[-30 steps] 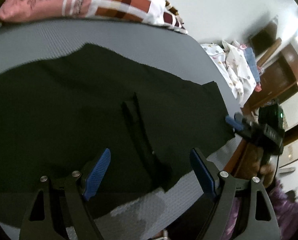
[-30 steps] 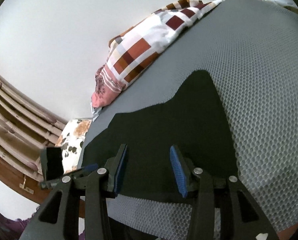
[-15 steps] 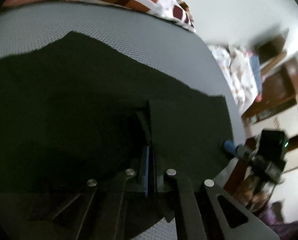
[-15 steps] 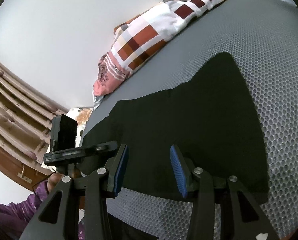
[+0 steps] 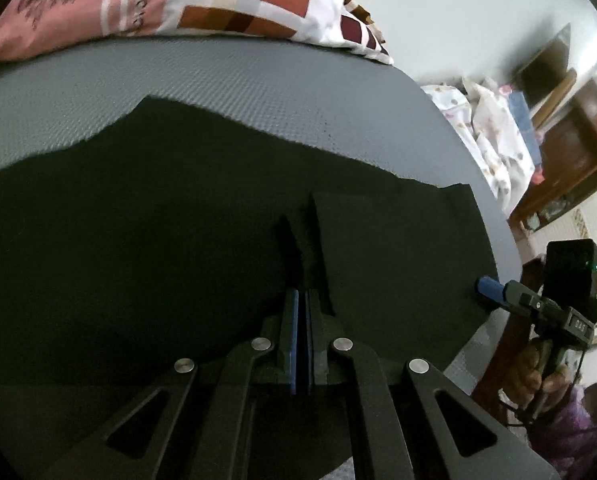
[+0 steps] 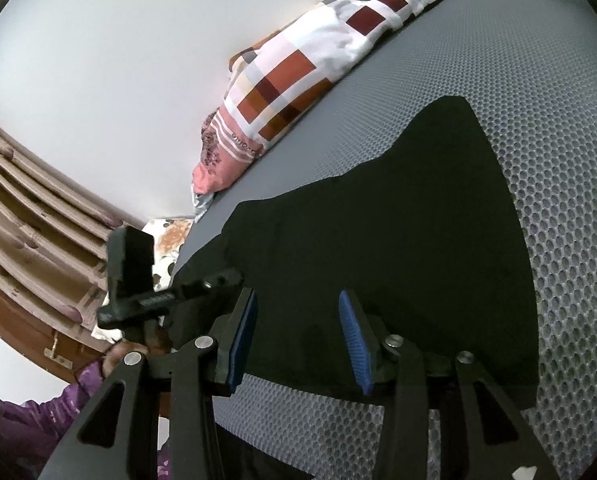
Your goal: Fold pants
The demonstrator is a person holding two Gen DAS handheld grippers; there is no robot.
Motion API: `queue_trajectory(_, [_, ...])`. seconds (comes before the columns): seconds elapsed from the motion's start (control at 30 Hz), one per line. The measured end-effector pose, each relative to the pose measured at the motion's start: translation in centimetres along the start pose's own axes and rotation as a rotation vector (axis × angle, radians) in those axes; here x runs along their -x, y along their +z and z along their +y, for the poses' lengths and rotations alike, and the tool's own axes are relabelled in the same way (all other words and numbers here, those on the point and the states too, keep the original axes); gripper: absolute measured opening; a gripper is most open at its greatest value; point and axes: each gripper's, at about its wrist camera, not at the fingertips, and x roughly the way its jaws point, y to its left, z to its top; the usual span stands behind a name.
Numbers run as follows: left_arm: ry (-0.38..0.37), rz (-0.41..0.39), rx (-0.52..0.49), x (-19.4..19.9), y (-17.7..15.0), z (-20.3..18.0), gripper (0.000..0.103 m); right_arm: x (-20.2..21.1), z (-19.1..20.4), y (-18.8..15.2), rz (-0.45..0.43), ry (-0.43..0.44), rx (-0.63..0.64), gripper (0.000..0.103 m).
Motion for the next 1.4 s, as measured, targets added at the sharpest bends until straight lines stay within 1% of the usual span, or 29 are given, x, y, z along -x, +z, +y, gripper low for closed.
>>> queue_trajectory(0.07, [-0.014,-0.006,0.04,0.7,-0.1,0.5,0.008,0.2,0.5,0.0,0.003,0.021,0.004,0.043])
queue_trajectory(0.13, [-0.047,-0.01,0.067,2.0,-0.2,0.7,0.019,0.2,1.6,0.0,0.018,0.074,0.022,0.042])
queue_trajectory(0.17, [-0.072,-0.016,0.075,2.6,-0.2,0.7,0.02,0.1,2.4,-0.1,0.03,0.103,0.037,0.042])
queue_trajectory(0.2, [-0.119,-0.013,0.086,3.1,-0.3,0.6,0.022,0.0,3.0,-0.3,0.039,0.134,0.041,0.042])
queue_trajectory(0.23, [-0.177,0.004,0.094,3.4,-0.5,0.3,0.023,-0.5,3.5,-0.6,0.058,0.194,0.021,0.042])
queue_trajectory(0.27, [-0.217,0.025,0.094,3.4,-0.7,0.0,0.024,-0.9,3.7,-0.9,0.073,0.23,0.003,0.042])
queue_trajectory(0.3, [-0.256,0.063,0.092,3.0,-1.0,-0.6,0.027,-1.4,3.8,-1.2,0.087,0.256,-0.019,0.042])
queue_trajectory(0.33, [-0.268,0.088,0.092,2.8,-1.2,-1.1,0.03,-1.7,3.8,-1.5,0.091,0.263,-0.029,0.042])
queue_trajectory(0.4, [-0.253,0.14,0.087,1.8,-1.5,-1.8,0.03,-2.3,3.6,-1.9,0.099,0.25,-0.043,0.042])
queue_trajectory(0.47, [-0.268,0.193,0.083,0.6,-1.8,-2.3,0.03,-2.5,3.2,-2.1,0.105,0.222,-0.054,0.042])
queue_trajectory(0.53, [-0.276,0.205,0.078,0.0,-2.1,-2.6,0.03,-2.2,2.8,-2.2,0.101,0.213,-0.064,0.042])
queue_trajectory(0.6, [-0.262,0.217,0.072,-0.3,-2.3,-2.8,0.03,-1.7,2.3,-2.1,0.09,0.2,-0.071,0.042])
queue_trajectory(0.67, [-0.252,0.197,0.06,-0.2,-2.2,-3.3,0.027,-1.4,1.8,-2.0,0.082,0.194,-0.083,0.042])
queue_trajectory(0.7, [-0.223,0.18,0.035,0.0,-2.2,-3.6,0.013,-1.3,1.6,-2.0,0.077,0.188,-0.087,0.043])
queue_trajectory(0.73, [-0.181,0.169,0.0,-0.1,-2.4,-4.0,0.002,-1.2,1.4,-1.9,0.075,0.186,-0.091,0.043])
queue_trajectory(0.87, [-0.162,0.161,-0.01,-0.5,-2.9,-4.1,0.0,-1.3,0.7,-1.8,0.068,0.184,-0.115,0.043])
queue_trajectory(1.0, [-0.153,0.13,-0.01,0.5,-3.4,-4.3,0.0,-1.1,0.6,-2.0,0.067,0.179,-0.113,0.043])
queue_trajectory(1.17, [-0.171,0.11,-0.016,2.3,-4.0,-4.8,0.0,-0.8,0.4,-1.8,0.058,0.177,-0.112,0.043])
queue_trajectory(1.23, [-0.165,0.112,-0.009,2.5,-4.4,-4.6,0.0,-0.8,0.3,-1.8,0.054,0.176,-0.116,0.043])
queue_trajectory(1.3, [-0.186,0.117,0.012,2.5,-4.9,-4.2,0.0,-0.7,0.3,-1.9,0.054,0.176,-0.115,0.043])
queue_trajectory(1.33, [-0.184,0.104,0.02,2.6,-4.9,-4.0,0.0,-0.8,0.3,-1.9,0.056,0.176,-0.114,0.043])
queue_trajectory(1.4, [-0.188,0.106,0.015,2.6,-4.7,-4.1,0.0,-0.8,0.3,-1.9,0.059,0.18,-0.116,0.044])
